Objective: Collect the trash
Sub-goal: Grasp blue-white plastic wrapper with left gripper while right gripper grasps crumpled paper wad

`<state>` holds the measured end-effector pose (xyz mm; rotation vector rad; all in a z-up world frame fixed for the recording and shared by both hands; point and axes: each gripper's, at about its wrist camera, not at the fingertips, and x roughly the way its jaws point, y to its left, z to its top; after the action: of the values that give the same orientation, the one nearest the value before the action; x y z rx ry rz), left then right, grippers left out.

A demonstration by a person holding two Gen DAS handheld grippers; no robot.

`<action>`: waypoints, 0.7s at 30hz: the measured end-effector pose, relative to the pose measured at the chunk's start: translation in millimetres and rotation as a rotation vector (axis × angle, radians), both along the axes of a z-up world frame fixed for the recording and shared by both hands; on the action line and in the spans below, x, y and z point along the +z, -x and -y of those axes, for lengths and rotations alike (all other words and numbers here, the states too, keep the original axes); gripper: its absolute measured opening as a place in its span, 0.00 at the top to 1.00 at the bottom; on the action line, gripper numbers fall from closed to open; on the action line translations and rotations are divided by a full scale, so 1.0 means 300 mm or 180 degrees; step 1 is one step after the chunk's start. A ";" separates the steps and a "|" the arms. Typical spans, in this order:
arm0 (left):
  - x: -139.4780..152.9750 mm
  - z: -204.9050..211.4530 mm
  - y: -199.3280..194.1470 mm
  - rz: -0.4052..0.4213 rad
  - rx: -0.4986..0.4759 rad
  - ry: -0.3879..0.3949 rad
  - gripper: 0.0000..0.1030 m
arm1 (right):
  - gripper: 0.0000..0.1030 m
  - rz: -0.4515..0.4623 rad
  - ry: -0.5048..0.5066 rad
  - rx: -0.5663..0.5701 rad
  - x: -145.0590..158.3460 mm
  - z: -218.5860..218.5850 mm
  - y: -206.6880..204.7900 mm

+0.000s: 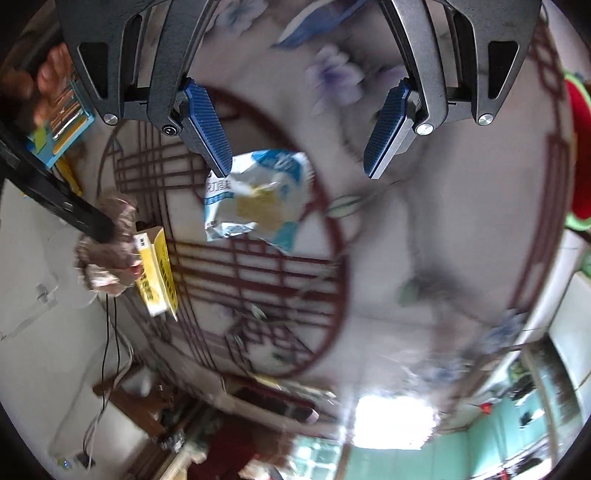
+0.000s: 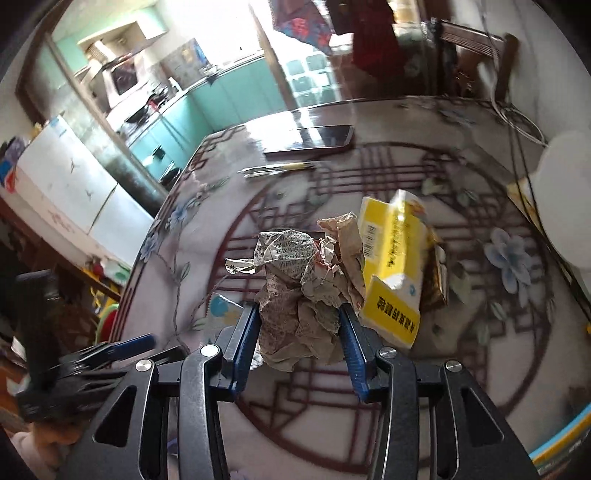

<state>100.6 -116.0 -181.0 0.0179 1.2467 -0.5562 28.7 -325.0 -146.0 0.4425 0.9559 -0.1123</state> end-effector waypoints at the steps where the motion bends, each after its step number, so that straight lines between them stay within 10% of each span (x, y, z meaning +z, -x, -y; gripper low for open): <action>1: -0.021 0.027 -0.009 -0.0039 -0.0036 -0.0020 0.33 | 0.60 -0.0002 -0.0014 -0.0013 -0.001 0.010 0.006; 8: -0.089 0.079 -0.031 -0.0205 -0.0032 -0.0113 0.85 | 0.60 -0.0020 -0.0003 -0.0074 -0.012 0.058 0.024; 21: 0.016 0.017 -0.001 0.0120 0.0077 -0.0073 0.96 | 0.60 0.0026 -0.0015 -0.0033 0.010 0.019 0.010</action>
<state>101.0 -120.9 -176.2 0.0325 1.2151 -0.5185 25.6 -330.8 -143.1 0.4519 0.9460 -0.1175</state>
